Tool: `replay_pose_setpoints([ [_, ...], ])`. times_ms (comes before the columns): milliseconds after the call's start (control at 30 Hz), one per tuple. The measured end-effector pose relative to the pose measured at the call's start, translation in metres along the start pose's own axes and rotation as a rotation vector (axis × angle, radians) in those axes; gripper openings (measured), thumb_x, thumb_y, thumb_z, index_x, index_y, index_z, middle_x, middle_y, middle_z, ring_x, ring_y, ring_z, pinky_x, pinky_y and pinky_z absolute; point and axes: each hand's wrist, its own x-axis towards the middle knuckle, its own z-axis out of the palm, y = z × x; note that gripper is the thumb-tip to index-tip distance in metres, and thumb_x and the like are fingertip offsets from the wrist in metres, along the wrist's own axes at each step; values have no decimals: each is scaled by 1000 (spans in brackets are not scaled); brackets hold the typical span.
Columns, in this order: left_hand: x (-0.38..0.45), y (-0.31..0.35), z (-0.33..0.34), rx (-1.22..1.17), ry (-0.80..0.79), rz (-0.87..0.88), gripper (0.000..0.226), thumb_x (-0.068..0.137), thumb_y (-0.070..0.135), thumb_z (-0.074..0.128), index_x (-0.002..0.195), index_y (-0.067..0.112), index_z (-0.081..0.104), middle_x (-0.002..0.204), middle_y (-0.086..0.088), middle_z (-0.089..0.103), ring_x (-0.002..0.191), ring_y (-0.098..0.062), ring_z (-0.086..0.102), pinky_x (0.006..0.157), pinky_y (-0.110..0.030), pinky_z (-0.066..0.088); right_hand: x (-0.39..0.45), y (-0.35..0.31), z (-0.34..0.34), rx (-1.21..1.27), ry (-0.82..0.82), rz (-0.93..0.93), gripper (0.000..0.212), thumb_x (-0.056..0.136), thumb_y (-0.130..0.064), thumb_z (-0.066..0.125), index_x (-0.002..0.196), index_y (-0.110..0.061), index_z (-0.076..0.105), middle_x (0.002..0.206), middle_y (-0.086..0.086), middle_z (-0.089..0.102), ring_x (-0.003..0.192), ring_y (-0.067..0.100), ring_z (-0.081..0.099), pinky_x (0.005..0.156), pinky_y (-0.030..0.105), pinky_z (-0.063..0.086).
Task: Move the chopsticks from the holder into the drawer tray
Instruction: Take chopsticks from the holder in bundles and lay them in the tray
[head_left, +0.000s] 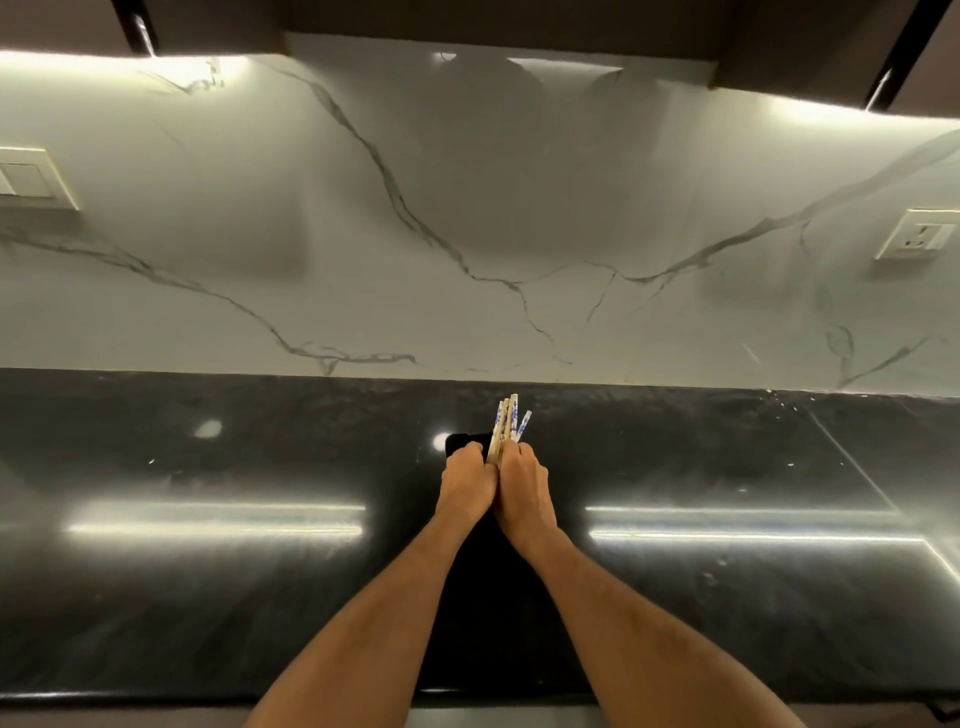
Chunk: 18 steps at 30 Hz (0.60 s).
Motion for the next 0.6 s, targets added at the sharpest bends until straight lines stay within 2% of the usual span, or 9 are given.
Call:
replay_pose_setpoints([
  [67,7,-3,4,-11,-44,-44,14,96,16,52,84,11,59,85,-3,62,73,-14,54,59,-28,44,2,2,6,26,5,10,17,104,-19,54,116,-8,57,109,6,58,70,6,49,63,17,39],
  [133,10,-5,5,-19,-58,-59,16,95,13,53,80,14,58,81,-1,60,70,-12,53,56,-24,40,4,2,11,49,-9,15,18,103,-20,56,117,-9,56,110,6,57,66,4,45,59,14,37],
  [200,13,-6,6,-7,-52,-53,18,96,12,53,79,16,58,81,-1,62,71,-11,56,57,-22,40,7,2,13,68,-17,14,19,102,-20,58,118,-10,55,111,5,56,65,2,45,58,13,38],
  [300,13,-5,7,2,-50,-57,14,96,12,53,96,12,67,93,-4,69,85,-17,65,68,-27,50,9,3,13,109,-7,25,18,102,-20,58,118,-11,54,110,5,56,67,1,46,55,12,36],
  [433,11,-6,7,3,-33,-48,17,95,14,55,102,13,70,94,0,69,87,-15,64,74,-29,52,10,4,13,149,26,30,20,102,-17,53,122,-12,52,109,3,64,76,1,54,59,9,38],
  [500,11,-6,7,-17,-21,-50,18,94,14,56,103,13,71,95,-1,70,87,-15,64,74,-28,53,11,4,13,164,6,42,21,103,-17,49,122,-9,53,112,8,67,85,10,62,67,14,47],
  [567,11,-6,7,-40,-7,-54,15,96,13,56,102,13,70,91,1,68,80,-9,62,64,-21,49,11,2,11,181,-37,58,21,104,-18,47,120,-8,55,115,10,66,93,17,63,79,28,55],
  [600,10,-6,6,-42,3,-50,13,96,11,56,99,13,68,86,3,65,74,-6,58,59,-17,44,11,1,11,152,-51,58,21,104,-18,49,121,-8,55,116,9,64,93,16,61,80,29,53],
])
